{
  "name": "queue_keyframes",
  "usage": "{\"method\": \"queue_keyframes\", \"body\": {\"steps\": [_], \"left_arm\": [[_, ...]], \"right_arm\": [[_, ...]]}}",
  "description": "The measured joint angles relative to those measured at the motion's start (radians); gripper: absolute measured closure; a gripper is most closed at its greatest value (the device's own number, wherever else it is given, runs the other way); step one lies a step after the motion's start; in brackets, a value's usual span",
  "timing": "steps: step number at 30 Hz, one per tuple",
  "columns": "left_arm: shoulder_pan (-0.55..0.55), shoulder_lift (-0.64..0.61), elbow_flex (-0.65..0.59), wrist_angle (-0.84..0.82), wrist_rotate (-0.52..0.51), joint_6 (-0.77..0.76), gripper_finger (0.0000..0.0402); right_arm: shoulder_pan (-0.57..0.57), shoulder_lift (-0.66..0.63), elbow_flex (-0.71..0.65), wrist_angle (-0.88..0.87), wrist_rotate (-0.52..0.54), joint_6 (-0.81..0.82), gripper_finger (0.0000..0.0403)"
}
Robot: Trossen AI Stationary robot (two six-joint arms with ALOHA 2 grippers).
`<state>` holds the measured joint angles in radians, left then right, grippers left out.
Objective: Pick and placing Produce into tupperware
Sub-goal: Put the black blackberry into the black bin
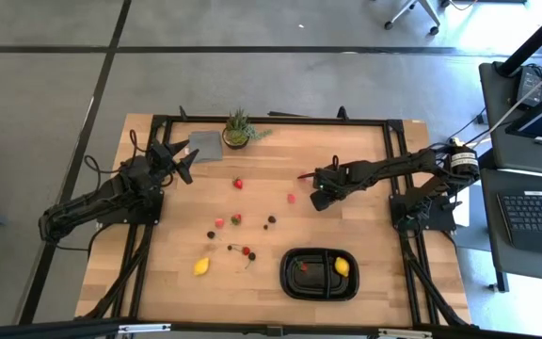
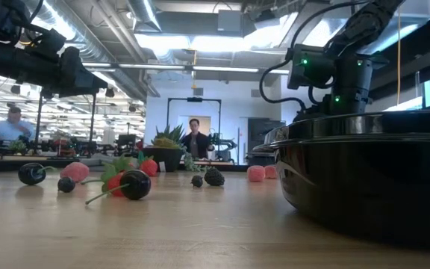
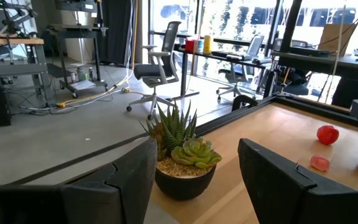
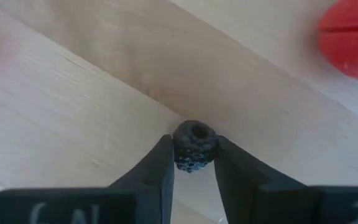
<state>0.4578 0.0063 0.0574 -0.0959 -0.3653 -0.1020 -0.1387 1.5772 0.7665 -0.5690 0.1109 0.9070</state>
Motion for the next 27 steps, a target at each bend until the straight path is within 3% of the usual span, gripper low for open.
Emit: {"method": "queue_keyframes", "body": {"steps": [7, 12, 20, 27], "left_arm": [[0.0, 0.0, 0.0, 0.0, 0.0, 0.0, 0.0182], [0.0, 0.0, 0.0, 0.0, 0.0, 0.0, 0.0182], [0.0, 0.0, 0.0, 0.0, 0.0, 0.0, 0.0182], [0.0, 0.0, 0.0, 0.0, 0.0, 0.0, 0.0182]], "right_arm": [[0.023, 0.001, 0.089, -0.012, -0.122, -0.001, 0.0307], [0.096, 0.001, 0.247, -0.147, -0.209, 0.016, 0.0307], [0.344, 0.0, 0.512, -0.43, -0.231, 0.267, 0.0307], [0.581, 0.0, 0.5, -0.458, -0.168, 0.55, 0.0308]]}}
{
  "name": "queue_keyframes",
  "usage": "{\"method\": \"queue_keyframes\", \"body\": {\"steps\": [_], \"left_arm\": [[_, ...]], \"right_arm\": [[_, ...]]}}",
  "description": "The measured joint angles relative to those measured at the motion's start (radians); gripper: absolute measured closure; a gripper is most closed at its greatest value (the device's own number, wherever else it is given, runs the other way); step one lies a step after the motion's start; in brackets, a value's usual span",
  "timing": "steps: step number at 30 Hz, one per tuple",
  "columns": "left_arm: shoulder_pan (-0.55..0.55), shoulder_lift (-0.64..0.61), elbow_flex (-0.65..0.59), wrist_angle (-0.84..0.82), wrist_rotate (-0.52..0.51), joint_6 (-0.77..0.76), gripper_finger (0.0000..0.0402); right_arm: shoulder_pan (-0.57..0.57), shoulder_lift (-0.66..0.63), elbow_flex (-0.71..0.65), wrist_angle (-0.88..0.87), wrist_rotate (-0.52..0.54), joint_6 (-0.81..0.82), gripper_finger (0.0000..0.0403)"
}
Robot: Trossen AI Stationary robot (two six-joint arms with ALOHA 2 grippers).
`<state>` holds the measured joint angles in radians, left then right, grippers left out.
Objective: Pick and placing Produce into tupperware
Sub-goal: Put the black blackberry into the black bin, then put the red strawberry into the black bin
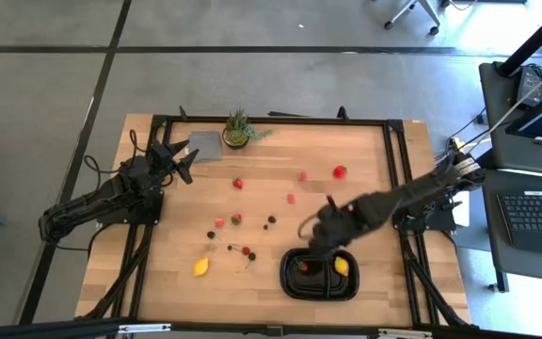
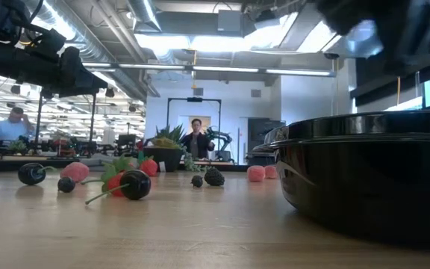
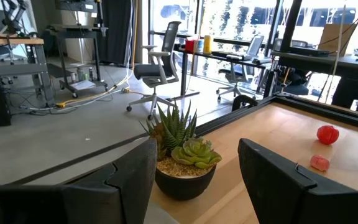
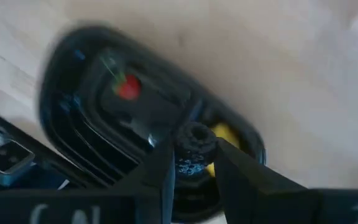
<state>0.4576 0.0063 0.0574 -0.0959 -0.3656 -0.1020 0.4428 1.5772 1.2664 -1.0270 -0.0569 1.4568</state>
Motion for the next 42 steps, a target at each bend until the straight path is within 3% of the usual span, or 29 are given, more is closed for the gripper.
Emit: {"method": "queue_keyframes", "body": {"steps": [7, 14, 33, 42], "left_arm": [[0.0, 0.0, 0.0, 0.0, 0.0, 0.0, 0.0182], [0.0, 0.0, 0.0, 0.0, 0.0, 0.0, 0.0182], [0.0, 0.0, 0.0, 0.0, 0.0, 0.0, 0.0182], [0.0, 0.0, 0.0, 0.0, 0.0, 0.0, 0.0182]], "right_arm": [[0.168, 0.0, -0.123, 0.109, 0.009, 0.214, 0.0304], [0.221, 0.0, -0.227, 0.238, 0.011, 0.263, 0.0305], [0.226, -0.001, -0.281, 0.346, -0.024, 0.236, 0.0248], [0.111, -0.165, -0.281, 0.345, -0.004, 0.182, 0.0167]]}}
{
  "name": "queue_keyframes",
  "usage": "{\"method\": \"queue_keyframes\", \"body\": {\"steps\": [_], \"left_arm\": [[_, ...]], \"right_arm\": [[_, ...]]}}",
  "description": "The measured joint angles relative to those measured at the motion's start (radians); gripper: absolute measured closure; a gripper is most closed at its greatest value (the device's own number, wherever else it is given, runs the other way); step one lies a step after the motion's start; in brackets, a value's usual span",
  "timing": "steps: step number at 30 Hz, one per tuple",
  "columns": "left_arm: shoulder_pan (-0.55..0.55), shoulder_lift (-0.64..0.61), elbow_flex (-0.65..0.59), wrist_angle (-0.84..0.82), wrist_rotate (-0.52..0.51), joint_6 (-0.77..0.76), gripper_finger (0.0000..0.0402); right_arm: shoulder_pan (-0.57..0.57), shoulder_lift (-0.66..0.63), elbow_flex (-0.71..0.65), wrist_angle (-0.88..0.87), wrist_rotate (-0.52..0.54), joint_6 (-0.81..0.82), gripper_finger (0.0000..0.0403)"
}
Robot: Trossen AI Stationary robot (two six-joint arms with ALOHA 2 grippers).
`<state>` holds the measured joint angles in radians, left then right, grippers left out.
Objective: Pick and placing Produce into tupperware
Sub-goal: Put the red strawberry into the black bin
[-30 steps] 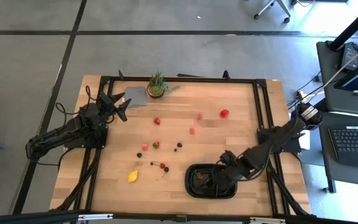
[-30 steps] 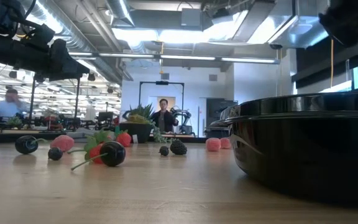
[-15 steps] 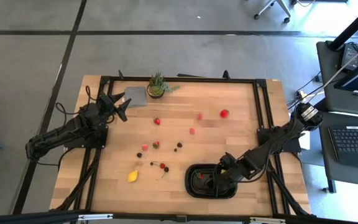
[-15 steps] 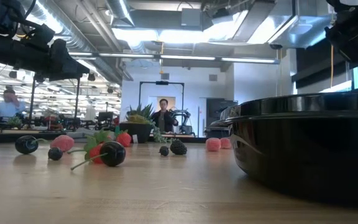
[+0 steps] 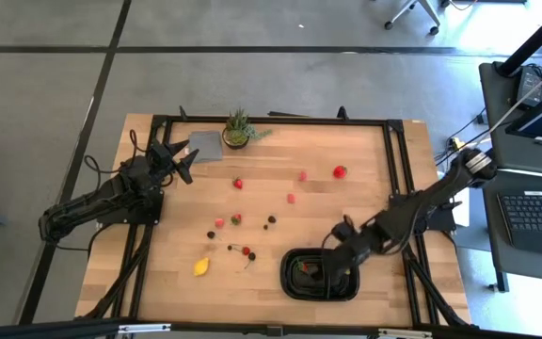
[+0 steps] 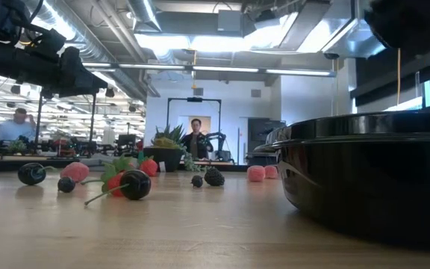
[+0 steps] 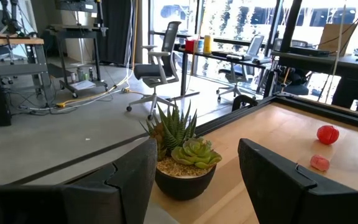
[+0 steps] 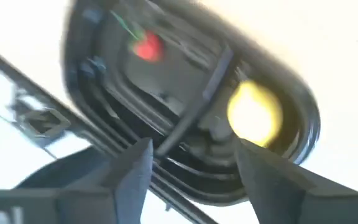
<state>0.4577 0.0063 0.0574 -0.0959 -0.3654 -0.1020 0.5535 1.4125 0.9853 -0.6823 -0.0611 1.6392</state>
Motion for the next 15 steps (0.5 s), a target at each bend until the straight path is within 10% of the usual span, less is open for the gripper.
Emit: {"method": "queue_keyframes", "body": {"steps": [15], "left_arm": [[0.0, 0.0, 0.0, 0.0, 0.0, 0.0, 0.0182]], "right_arm": [[-0.497, -0.161, 0.001, -0.33, 0.252, -0.41, 0.0143]]}}
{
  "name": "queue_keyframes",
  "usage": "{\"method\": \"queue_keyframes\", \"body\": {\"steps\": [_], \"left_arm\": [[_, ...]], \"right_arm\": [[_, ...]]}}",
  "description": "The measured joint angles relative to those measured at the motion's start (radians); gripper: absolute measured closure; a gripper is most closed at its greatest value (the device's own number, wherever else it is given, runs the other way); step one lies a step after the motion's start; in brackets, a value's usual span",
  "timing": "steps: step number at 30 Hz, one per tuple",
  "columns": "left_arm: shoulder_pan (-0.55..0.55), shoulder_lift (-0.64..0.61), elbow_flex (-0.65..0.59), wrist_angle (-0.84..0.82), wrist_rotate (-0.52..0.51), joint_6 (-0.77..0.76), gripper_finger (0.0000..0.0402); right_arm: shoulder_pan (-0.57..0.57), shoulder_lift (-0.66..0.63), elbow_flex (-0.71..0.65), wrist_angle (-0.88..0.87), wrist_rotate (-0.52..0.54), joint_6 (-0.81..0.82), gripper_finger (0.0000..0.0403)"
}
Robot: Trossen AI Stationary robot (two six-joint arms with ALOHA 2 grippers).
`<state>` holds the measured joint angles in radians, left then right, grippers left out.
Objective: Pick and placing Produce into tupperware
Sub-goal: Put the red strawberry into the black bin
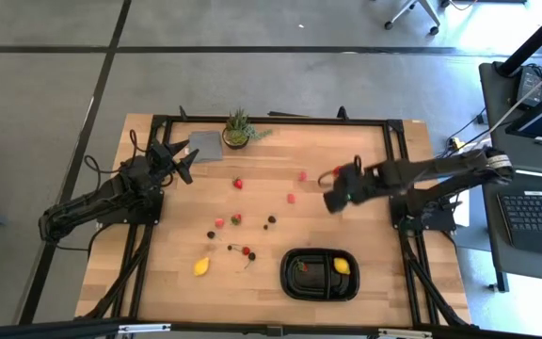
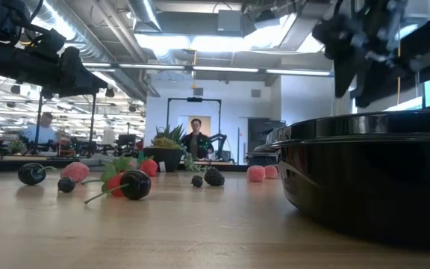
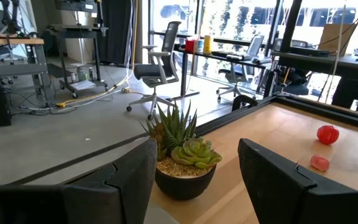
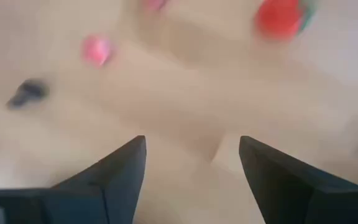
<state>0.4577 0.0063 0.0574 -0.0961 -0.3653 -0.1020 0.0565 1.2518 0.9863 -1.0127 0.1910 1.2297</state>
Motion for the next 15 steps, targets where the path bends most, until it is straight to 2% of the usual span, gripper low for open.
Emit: {"method": "queue_keyframes", "body": {"steps": [3, 6, 10, 15], "left_arm": [[0.0, 0.0, 0.0, 0.0, 0.0, 0.0, 0.0182], [0.0, 0.0, 0.0, 0.0, 0.0, 0.0, 0.0182], [0.0, 0.0, 0.0, 0.0, 0.0, 0.0, 0.0182], [0.0, 0.0, 0.0, 0.0, 0.0, 0.0, 0.0182]], "right_arm": [[-0.113, 0.018, 0.0, 0.02, 0.055, -0.169, 0.0142], [-0.227, 0.046, 0.0, 0.046, 0.078, -0.261, 0.0142], [-0.344, 0.089, 0.0, 0.057, 0.029, -0.363, 0.0143], [-0.409, 0.158, 0.0, 0.075, -0.016, -0.504, 0.0143]]}}
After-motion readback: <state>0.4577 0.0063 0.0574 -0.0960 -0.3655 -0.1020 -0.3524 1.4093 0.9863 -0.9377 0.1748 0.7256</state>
